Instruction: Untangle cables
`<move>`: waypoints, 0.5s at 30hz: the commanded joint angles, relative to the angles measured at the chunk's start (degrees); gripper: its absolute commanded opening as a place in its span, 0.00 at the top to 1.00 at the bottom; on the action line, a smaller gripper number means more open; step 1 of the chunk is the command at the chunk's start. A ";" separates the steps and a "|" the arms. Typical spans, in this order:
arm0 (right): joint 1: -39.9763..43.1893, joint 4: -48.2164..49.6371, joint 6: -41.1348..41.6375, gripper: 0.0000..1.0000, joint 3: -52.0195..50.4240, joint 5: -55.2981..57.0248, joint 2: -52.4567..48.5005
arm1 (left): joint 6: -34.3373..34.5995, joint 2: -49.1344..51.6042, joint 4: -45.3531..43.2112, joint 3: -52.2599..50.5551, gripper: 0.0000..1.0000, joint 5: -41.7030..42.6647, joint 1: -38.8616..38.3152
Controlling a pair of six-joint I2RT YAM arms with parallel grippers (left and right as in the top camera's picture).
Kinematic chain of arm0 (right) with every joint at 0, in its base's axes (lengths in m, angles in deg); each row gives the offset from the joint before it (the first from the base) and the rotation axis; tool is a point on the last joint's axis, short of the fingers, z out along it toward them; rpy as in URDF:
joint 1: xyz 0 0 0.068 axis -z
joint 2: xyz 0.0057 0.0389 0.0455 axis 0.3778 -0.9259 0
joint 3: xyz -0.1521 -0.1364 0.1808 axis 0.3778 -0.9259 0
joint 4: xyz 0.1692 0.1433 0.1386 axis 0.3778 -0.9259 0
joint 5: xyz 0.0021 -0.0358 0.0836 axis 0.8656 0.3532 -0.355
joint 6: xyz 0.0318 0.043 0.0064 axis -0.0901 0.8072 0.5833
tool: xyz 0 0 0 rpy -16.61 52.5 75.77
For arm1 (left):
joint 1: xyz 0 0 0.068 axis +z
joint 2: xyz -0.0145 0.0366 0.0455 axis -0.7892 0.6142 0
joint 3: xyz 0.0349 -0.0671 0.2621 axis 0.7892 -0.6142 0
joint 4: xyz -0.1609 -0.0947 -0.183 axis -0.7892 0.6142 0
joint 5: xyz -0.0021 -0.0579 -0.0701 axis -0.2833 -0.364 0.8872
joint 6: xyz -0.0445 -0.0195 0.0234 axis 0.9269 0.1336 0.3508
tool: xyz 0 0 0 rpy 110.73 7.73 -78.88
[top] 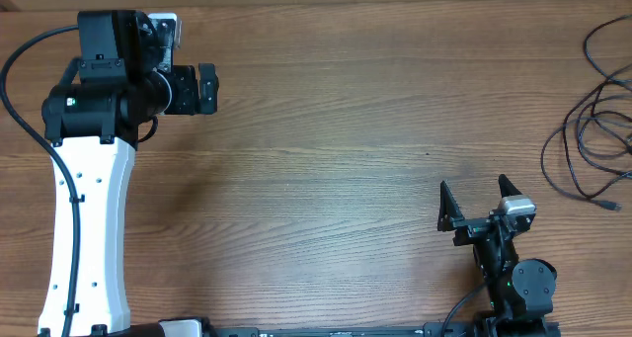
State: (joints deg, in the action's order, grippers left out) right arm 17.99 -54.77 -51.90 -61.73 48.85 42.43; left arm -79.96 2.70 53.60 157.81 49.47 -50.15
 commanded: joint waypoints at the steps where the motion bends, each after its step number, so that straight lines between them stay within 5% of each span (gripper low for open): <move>1: -0.33 0.42 0.20 0.00 -0.57 0.37 0.63 | 1.86 -0.02 -0.20 1.01 0.00 0.02 -0.11; 7: -0.33 0.42 0.20 0.00 -0.57 0.37 0.63 | 4.70 -0.02 -3.23 1.01 0.00 0.09 -0.11; 15: -0.33 0.42 0.20 0.00 -0.57 0.37 0.63 | -10.75 -1.79 -21.59 0.61 0.00 16.68 -0.74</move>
State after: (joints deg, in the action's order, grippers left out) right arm 17.97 -54.77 -51.93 -61.73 48.85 42.43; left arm -82.48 2.70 37.87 157.81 56.88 -50.15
